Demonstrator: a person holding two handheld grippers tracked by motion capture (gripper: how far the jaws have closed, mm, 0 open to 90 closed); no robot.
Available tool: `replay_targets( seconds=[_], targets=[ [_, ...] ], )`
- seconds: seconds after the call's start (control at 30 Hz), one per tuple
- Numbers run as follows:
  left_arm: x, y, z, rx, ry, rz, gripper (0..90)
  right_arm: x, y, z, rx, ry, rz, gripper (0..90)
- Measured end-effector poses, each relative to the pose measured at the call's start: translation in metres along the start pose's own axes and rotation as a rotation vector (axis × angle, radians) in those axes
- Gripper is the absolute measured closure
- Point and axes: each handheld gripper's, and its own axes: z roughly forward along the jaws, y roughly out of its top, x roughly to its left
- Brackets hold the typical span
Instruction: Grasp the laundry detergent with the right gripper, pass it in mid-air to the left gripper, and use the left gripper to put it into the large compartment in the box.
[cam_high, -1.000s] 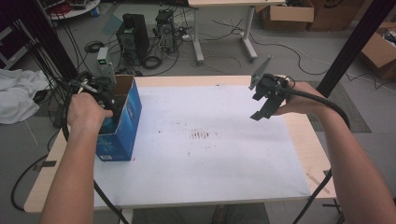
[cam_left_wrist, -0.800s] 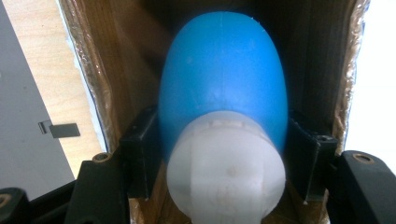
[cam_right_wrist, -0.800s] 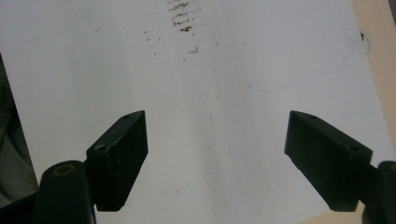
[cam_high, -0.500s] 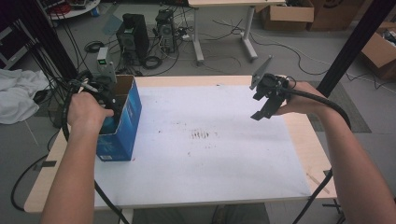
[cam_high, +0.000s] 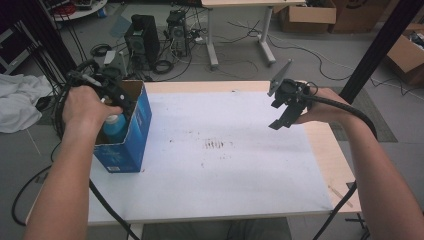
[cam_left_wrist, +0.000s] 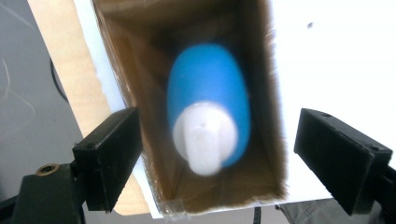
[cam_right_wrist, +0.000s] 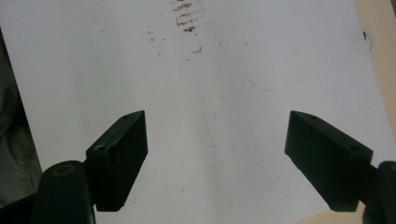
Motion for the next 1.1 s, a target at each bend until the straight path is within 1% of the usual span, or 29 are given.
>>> replay_targets(
  seconds=[0.17, 0.3, 0.47, 0.53, 0.57, 0.63, 0.67, 0.73, 0.9, 1.0, 1.1],
  targets=[
    [-0.017, 0.004, -0.028, -0.077, -0.013, 0.079, 15.6, 0.000, 0.000, -0.002, -0.005, -0.001, 0.004, 20.3],
    [-0.038, 0.010, -0.046, -0.133, -0.037, 0.156, 15.5, 0.001, 0.001, -0.003, -0.008, 0.000, 0.004, 19.6],
    [-0.064, 0.016, -0.055, -0.182, -0.051, 0.245, 15.5, 0.002, 0.003, -0.004, -0.007, 0.003, -0.003, 19.3],
    [-0.076, 0.018, -0.058, -0.204, -0.070, 0.286, 15.4, 0.003, 0.003, -0.005, -0.012, 0.002, -0.001, 18.8],
    [-0.080, 0.019, -0.058, -0.213, -0.074, 0.299, 15.4, 0.003, 0.003, -0.006, -0.013, 0.002, -0.005, 18.7],
    [-0.090, 0.022, -0.060, -0.235, -0.079, 0.341, 15.3, 0.003, 0.003, -0.007, -0.016, 0.003, -0.002, 18.7],
    [-0.094, 0.023, -0.060, -0.242, -0.088, 0.352, 15.3, 0.003, 0.003, -0.008, -0.018, 0.001, -0.004, 18.6],
    [-0.103, 0.025, -0.060, -0.265, -0.093, 0.389, 15.4, 0.003, 0.002, -0.009, -0.019, 0.004, 0.002, 18.2],
    [-0.119, 0.031, -0.059, -0.288, -0.101, 0.430, 15.3, 0.001, -0.002, -0.011, -0.022, 0.001, 0.012, 17.7],
    [-0.124, 0.033, -0.059, -0.295, -0.104, 0.445, 15.4, 0.001, -0.004, -0.013, -0.025, -0.002, 0.016, 17.8],
    [-0.128, 0.035, -0.059, -0.288, -0.103, 0.453, 15.4, 0.001, -0.006, -0.016, -0.024, -0.004, 0.018, 17.8]
  ],
)
